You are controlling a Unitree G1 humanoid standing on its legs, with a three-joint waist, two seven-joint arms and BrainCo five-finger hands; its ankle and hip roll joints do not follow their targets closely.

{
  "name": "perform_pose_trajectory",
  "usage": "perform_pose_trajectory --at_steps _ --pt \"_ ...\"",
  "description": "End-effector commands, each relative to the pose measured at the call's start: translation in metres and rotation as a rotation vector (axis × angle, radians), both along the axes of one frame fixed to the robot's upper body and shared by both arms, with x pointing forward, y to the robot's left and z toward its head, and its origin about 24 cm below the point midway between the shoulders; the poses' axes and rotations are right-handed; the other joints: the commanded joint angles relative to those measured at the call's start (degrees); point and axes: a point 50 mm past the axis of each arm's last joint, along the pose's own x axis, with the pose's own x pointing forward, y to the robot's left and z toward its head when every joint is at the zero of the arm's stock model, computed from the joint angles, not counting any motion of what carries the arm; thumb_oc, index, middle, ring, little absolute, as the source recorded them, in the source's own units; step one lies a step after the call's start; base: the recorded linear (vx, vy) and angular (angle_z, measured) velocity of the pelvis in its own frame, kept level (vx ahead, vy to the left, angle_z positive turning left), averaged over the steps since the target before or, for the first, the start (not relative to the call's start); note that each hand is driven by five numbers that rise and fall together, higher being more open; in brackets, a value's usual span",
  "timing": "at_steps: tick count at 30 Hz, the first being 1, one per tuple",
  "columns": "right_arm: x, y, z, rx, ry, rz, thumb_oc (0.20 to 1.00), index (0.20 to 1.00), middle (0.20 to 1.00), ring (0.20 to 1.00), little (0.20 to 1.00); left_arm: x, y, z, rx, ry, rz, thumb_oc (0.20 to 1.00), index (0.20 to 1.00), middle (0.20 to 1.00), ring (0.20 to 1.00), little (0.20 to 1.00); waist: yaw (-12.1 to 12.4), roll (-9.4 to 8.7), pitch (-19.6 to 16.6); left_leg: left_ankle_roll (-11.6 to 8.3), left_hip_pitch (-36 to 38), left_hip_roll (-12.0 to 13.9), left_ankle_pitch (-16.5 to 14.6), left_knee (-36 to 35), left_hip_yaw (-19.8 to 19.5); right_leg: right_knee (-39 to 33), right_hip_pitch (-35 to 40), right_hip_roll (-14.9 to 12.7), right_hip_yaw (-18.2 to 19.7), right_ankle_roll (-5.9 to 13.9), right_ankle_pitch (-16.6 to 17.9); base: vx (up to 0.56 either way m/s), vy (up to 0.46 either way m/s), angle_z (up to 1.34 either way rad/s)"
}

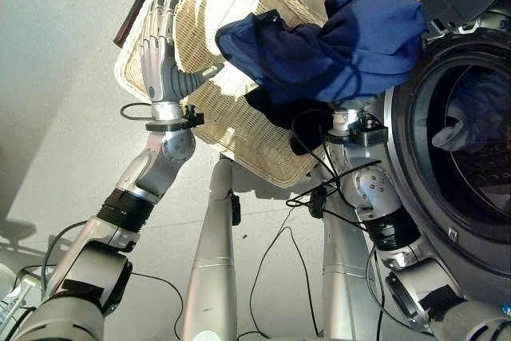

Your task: Put the clothes into the washing machine.

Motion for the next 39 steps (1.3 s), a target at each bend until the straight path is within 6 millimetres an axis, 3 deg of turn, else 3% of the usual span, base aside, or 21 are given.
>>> perform_pose_trajectory --at_steps 1,6,7,8,10,11,12,17,18,20,28,39 --pt "-0.019 -0.004 0.021 0.025 -0.167 0.005 0.2 0.2 0.2 0.2 0.2 0.002 0.004 0.014 -0.092 -0.06 -0.007 1.0 1.0 1.0 1.0 1.0 -2.6 1.66 -0.7 -0.79 -1.6 -1.9 -3.3 5.2 2.0 -20.0 6.0 1.3 -2.9 8.14 16.6 0.0 0.0 0.0" --pt "0.004 -0.026 0.008 0.056 -0.006 -0.099 0.2 0.2 0.2 0.2 0.2 0.01 0.014 0.003 -0.152 -0.01 0.004 1.0 1.0 1.0 1.0 1.0 -3.3 1.45 -0.7 -1.2 -1.1 -1.4 -3.3 4.9 2.6 -20.4 6.2 1.5 -2.5 8.29 16.9 -0.01 0.015 -0.01" --pt "0.013 -0.036 0.0 0.052 0.061 -0.162 0.2 0.2 0.2 0.2 0.2 0.013 0.016 -0.001 -0.164 0.005 0.011 1.0 1.0 1.0 1.0 1.0 -3.5 1.49 -0.7 -1.23 -0.9 -1.3 -3.3 4.8 2.7 -20.5 6.3 1.5 -2.4 8.37 17.0 -0.02 0.053 -0.04" --pt "0.032 -0.061 -0.017 0.067 0.191 -0.229 0.2 0.2 0.2 0.2 0.2 0.017 0.022 -0.007 -0.184 0.034 0.026 1.0 1.0 1.0 1.0 1.0 -3.9 1.36 -0.7 -1.43 -0.7 -1.1 -3.4 4.9 3.0 -20.7 6.4 1.7 -2.1 8.4 17.0 -0.02 0.066 -0.07" --pt "0.042 -0.079 -0.03 0.061 0.294 -0.316 0.2 0.2 0.2 0.2 0.2 0.021 0.026 -0.012 -0.202 0.059 0.04 1.0 1.0 1.0 1.0 1.0 -4.1 1.33 -0.7 -1.46 -0.5 -0.9 -3.3 4.6 3.3 -21.1 6.5 1.7 -2.0 8.43 17.3 -0.02 0.059 -0.09" --pt "0.049 -0.096 -0.047 0.05 0.386 -0.371 0.2 0.2 0.2 0.2 0.2 0.022 0.03 -0.018 -0.222 0.077 0.05 1.0 1.0 1.0 1.0 1.0 -4.4 1.24 -0.7 -1.53 -0.5 -0.8 -3.4 4.5 3.5 -21.3 6.5 2.0 -1.7 8.39 17.5 -0.02 0.066 -0.09" --pt "0.053 -0.117 -0.065 0.053 0.49 -0.455 0.2 0.2 0.2 0.2 0.2 0.024 0.034 -0.024 -0.237 0.098 0.065 1.0 1.0 1.0 1.0 1.0 -4.7 1.15 -0.7 -1.59 -0.4 -0.6 -3.4 4.3 3.7 -21.7 6.5 2.1 -1.5 8.42 17.6 -0.01 0.06 -0.06" --pt "0.056 -0.139 -0.087 0.068 0.616 -0.538 0.2 0.2 0.2 0.2 0.2 0.025 0.037 -0.033 -0.253 0.115 0.08 1.0 1.0 1.0 1.0 1.0 -5.1 1.11 -0.7 -1.62 -0.5 -0.4 -3.4 4.1 3.9 -21.9 6.3 2.4 -1.1 8.31 17.8 0.0 0.027 -0.11" --pt "0.054 -0.166 -0.11 0.107 0.766 -0.641 0.2 0.2 0.2 0.2 0.2 0.028 0.042 -0.04 -0.263 0.147 0.113 1.0 1.0 1.0 1.0 1.0 -5.5 1.05 -0.7 -1.6 -0.5 -0.2 -3.6 4.1 4.2 -22.1 6.3 2.6 -0.7 8.18 17.9 0.0 0.052 -0.19" --pt "0.052 -0.179 -0.118 0.137 0.841 -0.685 0.2 0.2 0.2 0.2 0.2 0.03 0.044 -0.042 -0.275 0.157 0.125 1.0 1.0 1.0 1.0 1.0 -5.8 1.08 -0.7 -1.55 -0.6 -0.2 -3.7 3.9 4.3 -22.4 6.1 2.8 -0.4 8.1 18.0 0.0 0.044 -0.05" --pt "0.042 -0.227 -0.123 0.283 1.063 -0.903 0.2 0.2 0.2 0.2 0.2 0.035 0.045 -0.047 -0.29 0.192 0.147 1.0 1.0 1.0 1.0 1.0 -5.9 1.46 -0.7 -1.43 -0.9 -0.4 -4.1 3.7 4.4 -23.1 6.0 2.7 0.2 8.01 18.1 0.0 0.021 -0.1" --pt "0.04 -0.256 -0.099 0.229 1.144 -1.092 0.2 0.2 0.2 0.2 0.2 0.043 0.042 -0.037 -0.261 0.215 0.136 1.0 1.0 1.0 1.0 1.0 -5.5 1.63 -0.7 -1.4 -2.1 -0.9 -4.0 4.4 3.6 -23.2 5.3 2.3 -0.3 7.94 18.5 0.0 -0.01 0.0"
